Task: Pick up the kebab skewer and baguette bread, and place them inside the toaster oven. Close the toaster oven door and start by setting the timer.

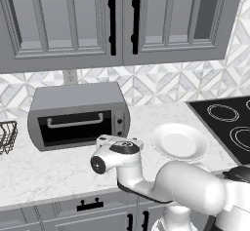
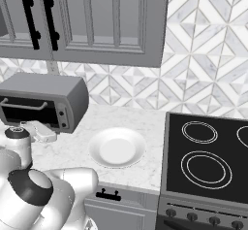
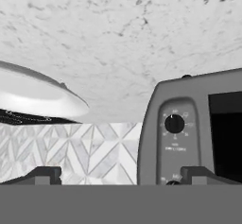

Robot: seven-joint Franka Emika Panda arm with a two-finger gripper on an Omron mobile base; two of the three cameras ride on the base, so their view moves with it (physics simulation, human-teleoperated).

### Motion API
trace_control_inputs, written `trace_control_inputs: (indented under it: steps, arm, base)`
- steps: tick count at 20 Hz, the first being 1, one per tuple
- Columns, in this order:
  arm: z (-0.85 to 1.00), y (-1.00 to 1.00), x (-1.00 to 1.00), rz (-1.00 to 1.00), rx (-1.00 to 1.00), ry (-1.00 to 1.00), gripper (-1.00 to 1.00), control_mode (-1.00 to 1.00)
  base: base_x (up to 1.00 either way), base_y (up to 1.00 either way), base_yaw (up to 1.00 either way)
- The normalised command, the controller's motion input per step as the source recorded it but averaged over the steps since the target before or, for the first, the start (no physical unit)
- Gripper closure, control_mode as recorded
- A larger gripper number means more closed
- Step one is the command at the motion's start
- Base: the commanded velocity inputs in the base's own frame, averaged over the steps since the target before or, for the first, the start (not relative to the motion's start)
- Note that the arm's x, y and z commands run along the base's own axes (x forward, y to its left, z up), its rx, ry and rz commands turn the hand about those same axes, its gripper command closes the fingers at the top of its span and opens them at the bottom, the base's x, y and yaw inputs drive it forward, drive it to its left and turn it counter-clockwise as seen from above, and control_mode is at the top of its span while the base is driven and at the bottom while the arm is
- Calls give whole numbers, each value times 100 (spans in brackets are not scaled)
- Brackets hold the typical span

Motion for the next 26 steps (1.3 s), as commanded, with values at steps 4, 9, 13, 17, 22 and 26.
trace_control_inputs:
  steps: [4, 9, 13, 17, 22, 26]
  arm:
    - [-8, 0, 31, 0, -8, 0, -100, -100]
    - [-14, -10, 27, 5, -6, 0, -100, -100]
    - [-25, -2, 3, 11, -1, 0, -100, -100]
    - [-20, 0, 11, 8, 0, -1, -100, -100]
    - [-1, -2, 28, 4, 0, 0, -100, -100]
    - [0, -1, 15, 4, 0, 0, -100, -100]
  base:
    - [0, 0, 0]
    - [0, 0, 0]
    - [0, 0, 0]
    - [0, 0, 0]
    - [0, 0, 0]
    - [0, 0, 0]
